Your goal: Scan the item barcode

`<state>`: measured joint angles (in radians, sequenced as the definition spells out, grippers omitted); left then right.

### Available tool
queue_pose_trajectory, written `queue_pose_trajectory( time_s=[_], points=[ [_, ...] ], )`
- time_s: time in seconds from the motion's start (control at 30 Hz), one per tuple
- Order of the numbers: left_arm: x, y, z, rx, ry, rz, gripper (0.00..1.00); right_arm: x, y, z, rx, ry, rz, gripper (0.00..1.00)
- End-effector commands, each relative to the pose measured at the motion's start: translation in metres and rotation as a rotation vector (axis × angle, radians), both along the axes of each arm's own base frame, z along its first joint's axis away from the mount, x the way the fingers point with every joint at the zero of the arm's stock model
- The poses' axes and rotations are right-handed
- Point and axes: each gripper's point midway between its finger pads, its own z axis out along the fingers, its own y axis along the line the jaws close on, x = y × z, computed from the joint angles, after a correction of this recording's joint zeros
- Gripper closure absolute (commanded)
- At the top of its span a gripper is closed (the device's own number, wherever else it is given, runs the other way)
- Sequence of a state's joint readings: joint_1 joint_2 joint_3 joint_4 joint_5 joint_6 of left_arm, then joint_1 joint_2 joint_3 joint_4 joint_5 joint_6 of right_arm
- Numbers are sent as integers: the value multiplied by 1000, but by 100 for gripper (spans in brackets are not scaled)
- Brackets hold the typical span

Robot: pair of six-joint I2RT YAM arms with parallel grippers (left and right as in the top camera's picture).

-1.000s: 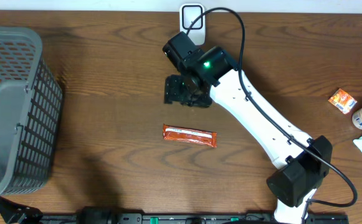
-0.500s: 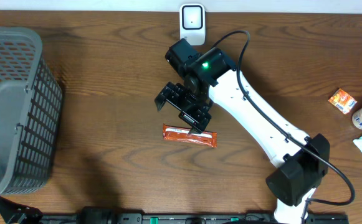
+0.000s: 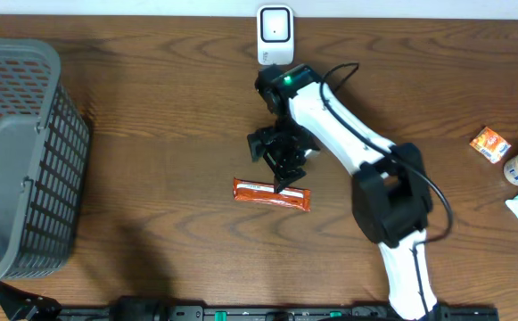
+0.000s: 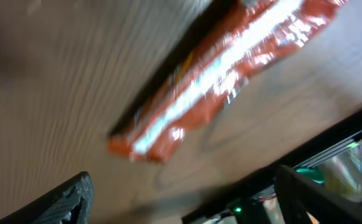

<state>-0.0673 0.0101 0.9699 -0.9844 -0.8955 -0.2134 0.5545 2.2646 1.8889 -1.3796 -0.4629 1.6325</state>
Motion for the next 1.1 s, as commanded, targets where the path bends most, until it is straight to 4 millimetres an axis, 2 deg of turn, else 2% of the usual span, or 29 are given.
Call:
queue_pose_trajectory(
  time_s=[0.0, 0.17, 0.37, 0.57, 0.83, 1.07],
  points=[
    [0, 0, -2, -6, -5, 1, 17, 1, -4, -19, 5, 110, -92, 13],
    [1, 0, -4, -5, 2, 1, 17, 6, -15, -29, -33, 131, -130, 14],
    [2, 0, -5, -5, 6, 1, 17, 3, -41, -37, -195, 102, -118, 11],
    [2, 0, -5, -5, 6, 1, 17, -4, -37, -47, -262, 84, -139, 8],
    [2, 0, -5, -5, 6, 1, 17, -32, -24, -80, -260, 152, -204, 13],
    [2, 0, -7, -5, 13, 1, 17, -70, -39, -102, -365, 250, -256, 16]
  ],
)
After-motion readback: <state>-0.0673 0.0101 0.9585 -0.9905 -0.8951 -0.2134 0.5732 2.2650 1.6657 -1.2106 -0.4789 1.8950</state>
